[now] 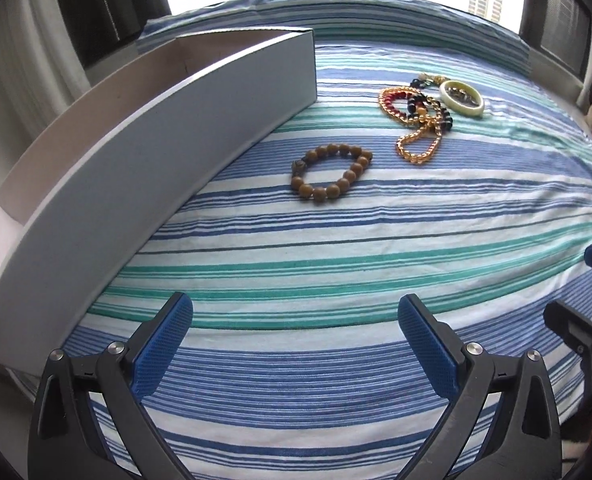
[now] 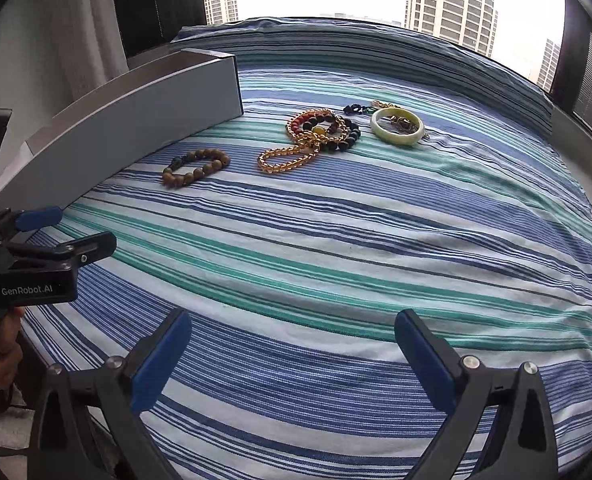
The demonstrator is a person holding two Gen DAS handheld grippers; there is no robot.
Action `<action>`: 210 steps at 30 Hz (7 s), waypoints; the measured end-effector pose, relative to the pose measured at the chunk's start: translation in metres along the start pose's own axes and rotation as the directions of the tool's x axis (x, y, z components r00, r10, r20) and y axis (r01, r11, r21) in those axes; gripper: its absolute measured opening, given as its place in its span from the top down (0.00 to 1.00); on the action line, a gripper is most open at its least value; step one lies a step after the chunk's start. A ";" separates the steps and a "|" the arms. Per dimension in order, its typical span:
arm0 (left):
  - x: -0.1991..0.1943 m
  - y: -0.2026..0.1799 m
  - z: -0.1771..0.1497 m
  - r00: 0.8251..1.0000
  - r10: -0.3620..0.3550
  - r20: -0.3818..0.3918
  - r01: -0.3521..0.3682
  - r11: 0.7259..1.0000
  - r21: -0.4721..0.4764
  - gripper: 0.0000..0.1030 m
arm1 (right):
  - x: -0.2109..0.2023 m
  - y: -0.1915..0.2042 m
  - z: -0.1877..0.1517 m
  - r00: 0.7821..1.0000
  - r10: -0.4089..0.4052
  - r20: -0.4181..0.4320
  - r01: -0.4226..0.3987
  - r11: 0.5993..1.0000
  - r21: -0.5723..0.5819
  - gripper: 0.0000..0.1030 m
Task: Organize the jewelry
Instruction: 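Move both tools back over the remaining bracelets on the bed, then grasp the wooden bead bracelet with the left tool while the right tool grasps the gold bead chain, then lift both bracelets into the white box and open both tools, then return both tools over the red and black bead bracelets, then approach and grasp the red bead bracelet with the left tool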
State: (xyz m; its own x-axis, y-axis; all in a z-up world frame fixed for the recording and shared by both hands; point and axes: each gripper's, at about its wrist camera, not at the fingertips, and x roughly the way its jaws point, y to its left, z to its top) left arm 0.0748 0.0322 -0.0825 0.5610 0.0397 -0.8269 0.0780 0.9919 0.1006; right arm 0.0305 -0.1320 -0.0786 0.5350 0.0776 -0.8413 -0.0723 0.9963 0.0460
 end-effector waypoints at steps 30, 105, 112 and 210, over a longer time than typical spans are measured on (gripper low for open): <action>0.090 0.006 0.075 0.973 -0.201 -0.118 0.214 0.970 0.113 0.01 | 0.027 -0.003 0.041 0.999 0.024 -0.031 -0.024 0.999 0.028 0.00; -0.026 0.301 0.105 0.996 0.078 0.040 -0.057 0.919 -0.390 0.77 | -0.056 0.214 0.325 0.786 0.601 0.146 -0.521 0.771 -0.367 0.92; 0.023 0.335 0.087 0.992 0.110 -0.061 -0.125 0.888 -0.443 0.77 | 0.017 0.286 0.308 0.791 0.612 -0.008 -0.570 0.731 -0.374 0.92; 0.078 -0.012 0.023 0.990 -0.132 0.041 0.133 0.991 -0.032 0.00 | 0.133 -0.031 0.158 0.991 0.119 -0.058 -0.124 0.989 -0.086 0.35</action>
State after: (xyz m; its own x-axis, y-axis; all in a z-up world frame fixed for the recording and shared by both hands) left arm 0.1361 0.0202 -0.1355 0.5790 -0.0961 -0.8097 0.1255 0.9917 -0.0279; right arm 0.2362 -0.1466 -0.1068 0.4732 0.1934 -0.8595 -0.2098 0.9723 0.1032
